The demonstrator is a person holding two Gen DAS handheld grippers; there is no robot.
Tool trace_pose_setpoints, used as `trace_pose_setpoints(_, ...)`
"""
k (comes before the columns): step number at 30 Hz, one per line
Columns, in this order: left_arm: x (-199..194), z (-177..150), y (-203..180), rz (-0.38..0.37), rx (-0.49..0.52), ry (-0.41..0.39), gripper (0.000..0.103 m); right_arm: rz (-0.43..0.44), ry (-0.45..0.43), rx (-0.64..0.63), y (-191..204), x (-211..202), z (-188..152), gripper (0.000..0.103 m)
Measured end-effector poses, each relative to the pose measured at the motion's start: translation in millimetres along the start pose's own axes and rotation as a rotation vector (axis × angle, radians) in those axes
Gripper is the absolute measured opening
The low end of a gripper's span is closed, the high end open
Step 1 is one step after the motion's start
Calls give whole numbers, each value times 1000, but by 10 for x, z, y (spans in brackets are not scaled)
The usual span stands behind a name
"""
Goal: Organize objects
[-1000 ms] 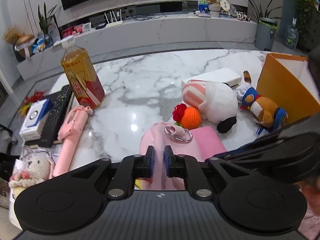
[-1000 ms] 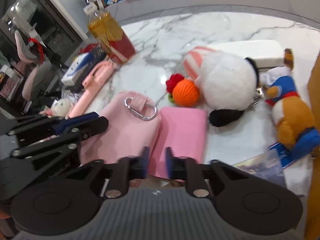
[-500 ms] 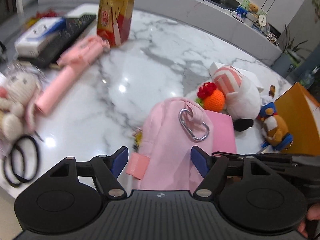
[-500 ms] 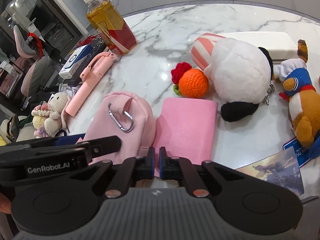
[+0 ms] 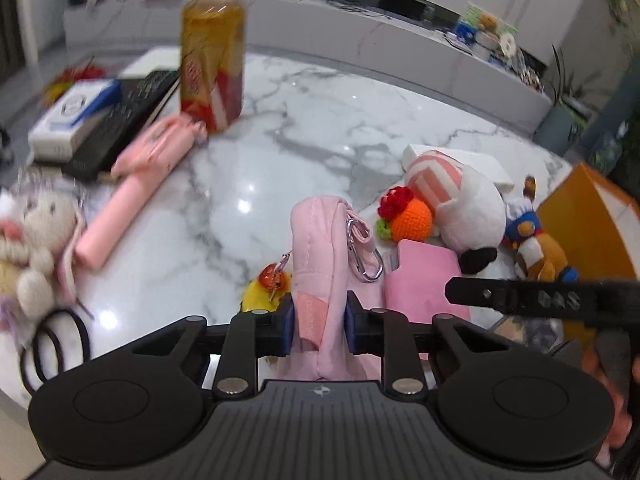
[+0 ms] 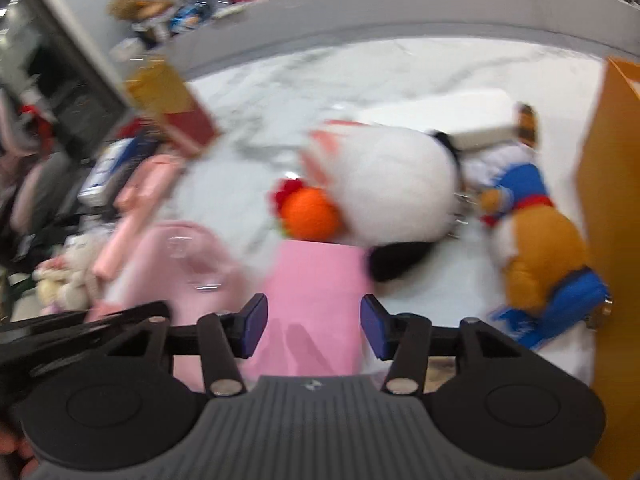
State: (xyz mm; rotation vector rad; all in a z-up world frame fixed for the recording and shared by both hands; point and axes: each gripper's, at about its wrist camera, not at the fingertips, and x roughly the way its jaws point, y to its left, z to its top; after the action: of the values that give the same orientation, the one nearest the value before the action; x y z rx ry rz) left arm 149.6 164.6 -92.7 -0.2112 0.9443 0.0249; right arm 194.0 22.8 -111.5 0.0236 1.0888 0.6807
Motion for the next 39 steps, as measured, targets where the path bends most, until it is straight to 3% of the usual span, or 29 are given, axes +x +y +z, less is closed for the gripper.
trace_pose_setpoints(4,27,5,-146,9,53,1,28,59,88,123,-225,192,20,55)
trace_pose_setpoints(6,68,2,-192,7,59,8,28,104,77,141,-245,218,13,56)
trace_pose_setpoints(9,99,12,-220,8,59,6,27,95,65,125,-194,242,13,55)
trace_pose_setpoints(11,97,14,-230,3,63,5,26,72,64,114,-155,247,12,46)
trace_pose_setpoints(15,93,11,-229,-1,71,7,26,70,35,145,-175,145,19,40)
trace_pose_setpoints(20,93,7,-218,1,64,10,26,174,-46,149,-75,-140,99,35)
trace_pose_setpoints(28,82,-6,-150,6,41,12,26,269,-25,167,80,-40,237,32)
trace_pose_setpoints(33,76,-6,-128,-9,33,13,26,147,5,75,246,124,201,25)
trace_pose_setpoints(39,64,10,-126,-25,31,10,26,87,-4,13,295,103,168,21)
